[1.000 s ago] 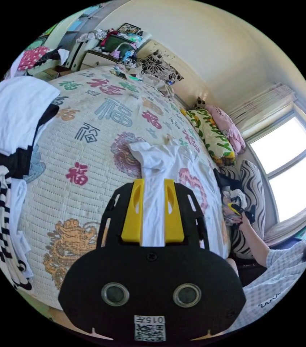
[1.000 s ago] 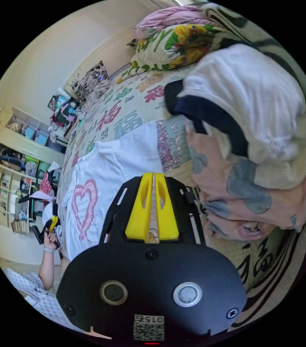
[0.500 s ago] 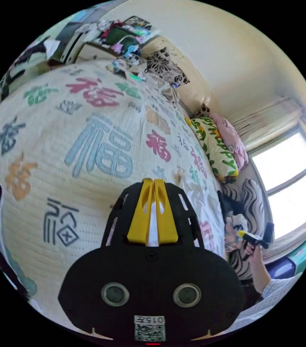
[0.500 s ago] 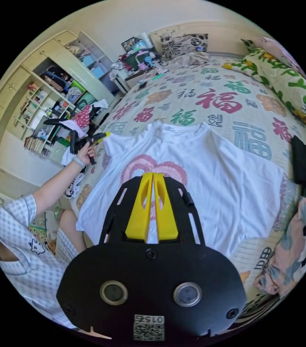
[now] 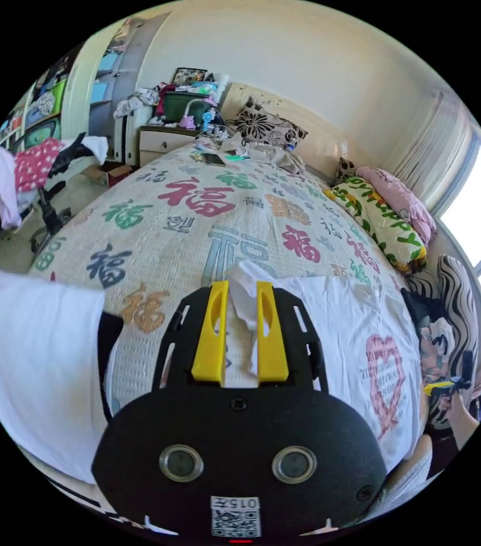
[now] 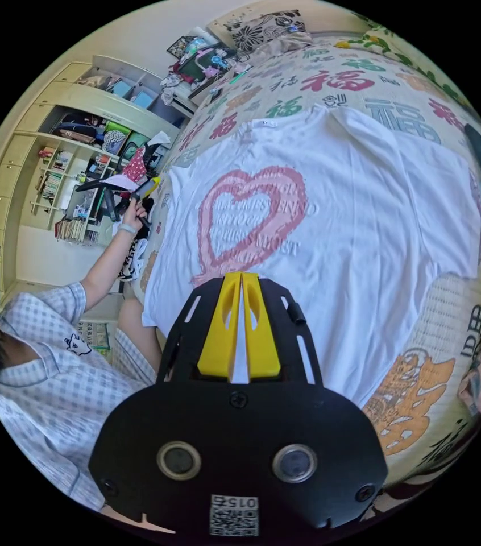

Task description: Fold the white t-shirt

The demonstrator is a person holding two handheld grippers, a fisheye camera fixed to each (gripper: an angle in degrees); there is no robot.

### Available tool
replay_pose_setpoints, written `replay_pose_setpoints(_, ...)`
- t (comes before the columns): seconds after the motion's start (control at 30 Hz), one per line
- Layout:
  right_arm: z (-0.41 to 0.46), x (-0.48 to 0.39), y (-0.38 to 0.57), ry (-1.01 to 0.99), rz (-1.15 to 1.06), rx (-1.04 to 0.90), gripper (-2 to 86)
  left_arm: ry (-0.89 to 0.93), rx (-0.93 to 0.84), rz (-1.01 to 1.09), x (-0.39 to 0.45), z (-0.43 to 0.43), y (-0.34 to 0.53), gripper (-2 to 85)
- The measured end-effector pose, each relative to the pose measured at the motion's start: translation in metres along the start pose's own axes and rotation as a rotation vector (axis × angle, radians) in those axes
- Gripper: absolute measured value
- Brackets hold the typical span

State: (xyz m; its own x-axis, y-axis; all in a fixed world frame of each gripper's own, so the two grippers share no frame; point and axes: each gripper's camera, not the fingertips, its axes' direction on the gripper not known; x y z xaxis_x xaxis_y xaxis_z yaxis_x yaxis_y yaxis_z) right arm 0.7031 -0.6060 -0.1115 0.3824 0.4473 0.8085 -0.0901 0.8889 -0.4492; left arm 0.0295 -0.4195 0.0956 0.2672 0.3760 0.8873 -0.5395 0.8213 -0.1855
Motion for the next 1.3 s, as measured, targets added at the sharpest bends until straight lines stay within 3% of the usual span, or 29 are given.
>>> replay_pose_setpoints(0.13, 0.046, 0.001, 0.01, -0.021, -0.008, -0.019, -0.3, 0.17, -0.127, -0.172, -0.054, -0.02, 0.058, 8.3)
replay_pose_setpoints(0.2, 0.069, -0.011, 0.002, -0.017, -0.063, -0.025, -0.1, 0.238, -0.075, -0.209, -0.065, -0.027, 0.081, 9.8)
replay_pose_setpoints(0.37, 0.156, -0.099, -0.093, 0.026, -0.347, -0.03, 2.9, 0.359, -0.082, -0.235, -0.059, -0.023, 0.081, 6.6)
replay_pose_setpoints(0.47, 0.212, -0.153, -0.157, 0.014, -0.429, -0.044, 4.7, 0.259, -0.101, -0.241, -0.059, -0.033, 0.086, 1.2)
replay_pose_setpoints(0.6, 0.283, -0.203, -0.215, 0.038, -0.458, -0.11, 5.7, 0.291, -0.036, -0.259, -0.076, -0.076, 0.115, -0.1)
replay_pose_setpoints(0.93, 0.463, -0.253, -0.262, 0.402, -0.396, -0.371, 3.2, 0.337, 0.019, -0.255, -0.087, -0.101, 0.166, -0.6)
replay_pose_setpoints(1.13, 0.475, -0.275, -0.244, 0.358, -0.475, -0.284, 1.1, 0.257, 0.105, -0.232, -0.075, -0.124, 0.181, -0.6)
replay_pose_setpoints(1.3, 0.473, -0.285, -0.219, 0.408, -0.506, -0.3, 5.2, 0.217, 0.028, -0.274, -0.072, -0.11, 0.204, 0.5)
